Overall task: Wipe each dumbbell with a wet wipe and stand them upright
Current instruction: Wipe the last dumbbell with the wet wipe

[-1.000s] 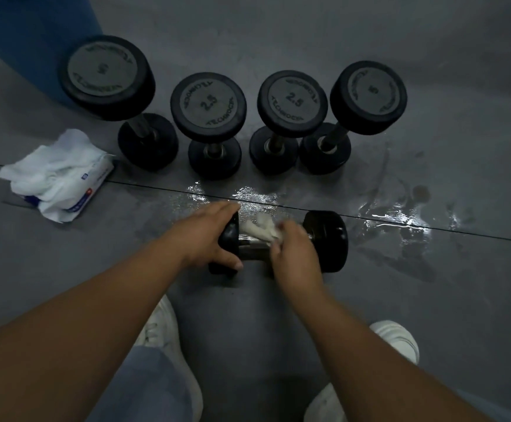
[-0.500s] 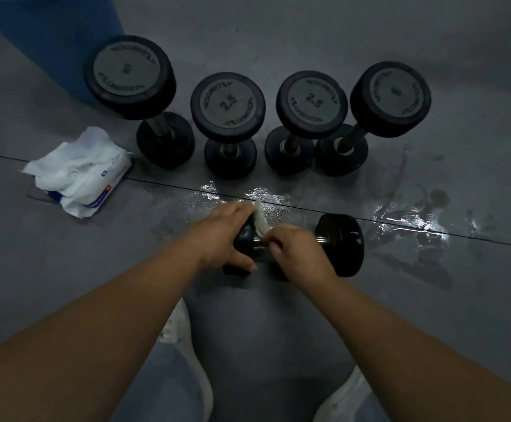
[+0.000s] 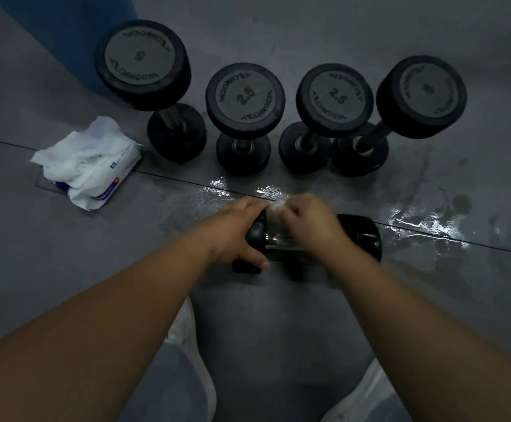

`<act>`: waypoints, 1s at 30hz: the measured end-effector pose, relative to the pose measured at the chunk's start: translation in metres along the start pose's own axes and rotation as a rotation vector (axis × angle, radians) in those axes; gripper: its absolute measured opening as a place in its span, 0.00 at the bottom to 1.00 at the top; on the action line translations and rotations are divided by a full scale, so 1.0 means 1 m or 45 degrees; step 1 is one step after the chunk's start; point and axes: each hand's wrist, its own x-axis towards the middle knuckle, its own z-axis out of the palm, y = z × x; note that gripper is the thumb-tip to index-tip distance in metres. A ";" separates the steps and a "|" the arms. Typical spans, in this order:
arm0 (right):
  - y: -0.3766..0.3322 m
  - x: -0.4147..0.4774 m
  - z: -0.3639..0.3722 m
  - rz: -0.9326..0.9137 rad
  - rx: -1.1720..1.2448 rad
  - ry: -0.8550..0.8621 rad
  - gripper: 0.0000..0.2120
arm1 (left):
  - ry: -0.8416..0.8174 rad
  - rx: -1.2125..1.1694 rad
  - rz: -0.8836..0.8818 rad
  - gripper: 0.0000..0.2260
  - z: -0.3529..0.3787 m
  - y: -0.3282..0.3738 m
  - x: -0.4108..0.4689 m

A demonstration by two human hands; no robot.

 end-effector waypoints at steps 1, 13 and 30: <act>-0.003 -0.016 0.010 -0.090 -0.108 -0.009 0.17 | -0.014 -0.009 -0.005 0.54 0.000 -0.001 0.002; -0.010 -0.053 0.016 0.087 -0.482 -0.191 0.10 | -0.019 0.026 -0.032 0.56 0.004 -0.003 0.001; 0.001 -0.048 -0.021 0.221 -0.847 -0.145 0.15 | -0.064 0.028 -0.030 0.56 -0.002 -0.002 0.005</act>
